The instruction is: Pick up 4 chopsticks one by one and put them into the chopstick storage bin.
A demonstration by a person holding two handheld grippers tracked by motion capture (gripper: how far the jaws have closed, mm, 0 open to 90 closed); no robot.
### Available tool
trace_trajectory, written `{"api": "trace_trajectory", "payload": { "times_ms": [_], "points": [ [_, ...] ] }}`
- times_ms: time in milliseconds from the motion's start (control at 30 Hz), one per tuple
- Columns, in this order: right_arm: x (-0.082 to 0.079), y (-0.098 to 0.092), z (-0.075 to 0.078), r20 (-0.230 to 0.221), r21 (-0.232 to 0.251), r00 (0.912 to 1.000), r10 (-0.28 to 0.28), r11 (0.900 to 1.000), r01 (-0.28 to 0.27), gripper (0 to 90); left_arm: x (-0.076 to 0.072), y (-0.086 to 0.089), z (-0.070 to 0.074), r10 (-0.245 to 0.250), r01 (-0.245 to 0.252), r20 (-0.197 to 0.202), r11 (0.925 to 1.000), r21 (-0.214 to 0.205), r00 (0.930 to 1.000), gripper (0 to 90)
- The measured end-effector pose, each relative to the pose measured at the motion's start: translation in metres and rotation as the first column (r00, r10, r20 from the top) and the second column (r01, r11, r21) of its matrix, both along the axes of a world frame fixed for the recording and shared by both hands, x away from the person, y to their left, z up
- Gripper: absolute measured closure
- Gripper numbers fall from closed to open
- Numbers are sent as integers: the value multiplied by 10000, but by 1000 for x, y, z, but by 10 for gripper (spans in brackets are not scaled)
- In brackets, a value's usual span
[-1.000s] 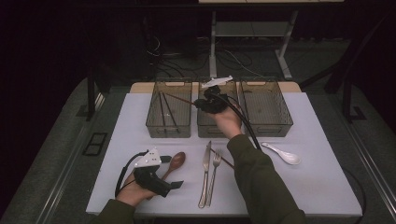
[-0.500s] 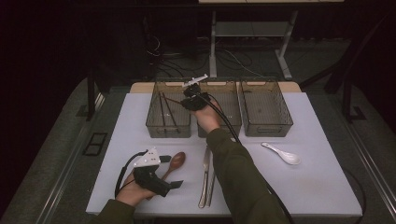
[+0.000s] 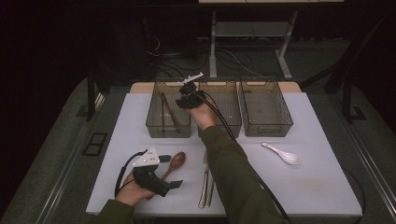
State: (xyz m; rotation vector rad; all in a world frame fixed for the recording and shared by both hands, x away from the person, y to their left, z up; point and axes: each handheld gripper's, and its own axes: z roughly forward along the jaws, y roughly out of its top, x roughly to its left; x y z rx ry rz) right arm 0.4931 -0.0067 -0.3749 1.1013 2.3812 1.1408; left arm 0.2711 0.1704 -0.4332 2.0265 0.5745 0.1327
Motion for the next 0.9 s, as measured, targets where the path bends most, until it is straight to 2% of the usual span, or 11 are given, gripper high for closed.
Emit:
{"api": "trace_trajectory", "payload": {
  "times_ms": [67,200,367,700,900],
  "points": [
    [-2,-4,2,-16,148,10000,27,9999,-27,644,0,0,0,-5,5,-8,10000,34,10000,0],
    [-7,-18,6,-244,779,9994,237,9967,-217,557,0,0,0,-13,13,66,10000,46,10000,0],
    [-18,-36,12,-93,1190,9987,504,9917,-489,495,0,-1,0,-24,24,1,10000,91,10000,0],
    [-51,-71,24,169,1390,9921,1247,9823,-1258,439,0,-1,-1,9,-10,50,10000,58,10000,0],
    [-68,-92,26,354,1550,9901,1358,9780,-1396,428,0,-1,-1,104,-104,-47,9999,27,9999,0]
  ]
}}
